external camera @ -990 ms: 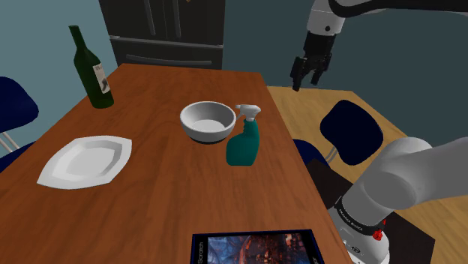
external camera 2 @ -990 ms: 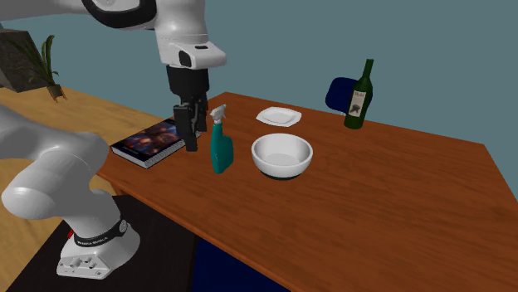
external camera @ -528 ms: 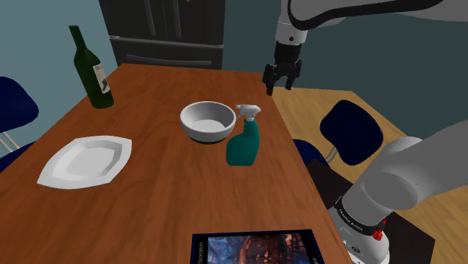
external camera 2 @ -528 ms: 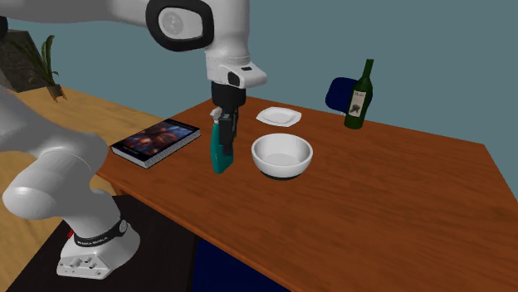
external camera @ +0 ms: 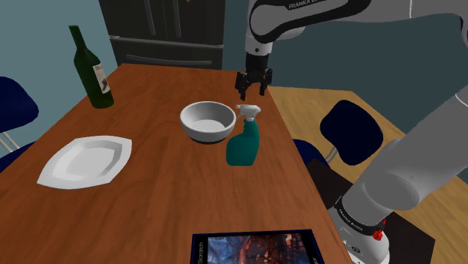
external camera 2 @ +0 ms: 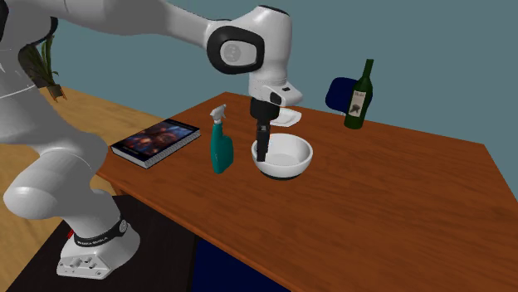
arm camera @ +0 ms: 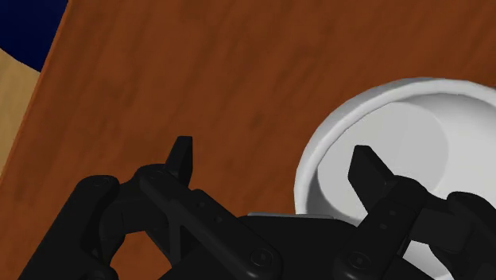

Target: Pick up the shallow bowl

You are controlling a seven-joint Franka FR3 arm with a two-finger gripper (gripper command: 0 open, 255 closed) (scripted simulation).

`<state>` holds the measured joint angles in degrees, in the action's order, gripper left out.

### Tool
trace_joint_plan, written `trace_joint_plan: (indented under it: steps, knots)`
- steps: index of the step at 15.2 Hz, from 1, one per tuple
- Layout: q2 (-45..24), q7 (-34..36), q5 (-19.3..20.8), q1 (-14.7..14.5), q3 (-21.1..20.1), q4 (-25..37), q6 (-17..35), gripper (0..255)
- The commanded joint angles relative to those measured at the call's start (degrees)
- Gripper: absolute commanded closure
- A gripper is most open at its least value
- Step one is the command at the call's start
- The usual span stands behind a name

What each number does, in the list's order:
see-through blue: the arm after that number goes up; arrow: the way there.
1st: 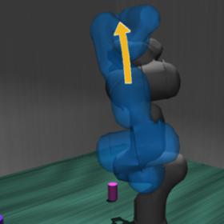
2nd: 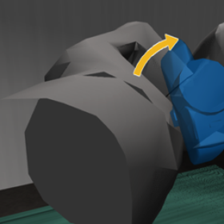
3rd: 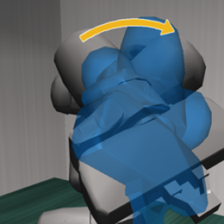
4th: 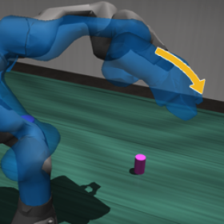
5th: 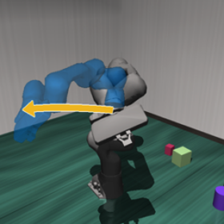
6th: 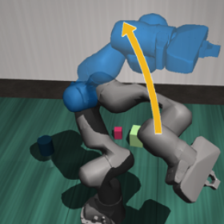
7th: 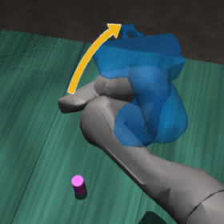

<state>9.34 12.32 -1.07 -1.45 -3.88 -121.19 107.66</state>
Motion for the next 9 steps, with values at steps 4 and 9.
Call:
trace_joint_plan:
  steps: [4, 9]
  knots:
    - [-11.4, 2.2, -0.5, -0.9, -1.1, 8.5, 2.0, 0]
    - [-16.5, 3.1, -0.5, -1.3, -1.4, 11.5, 3.9, 0]
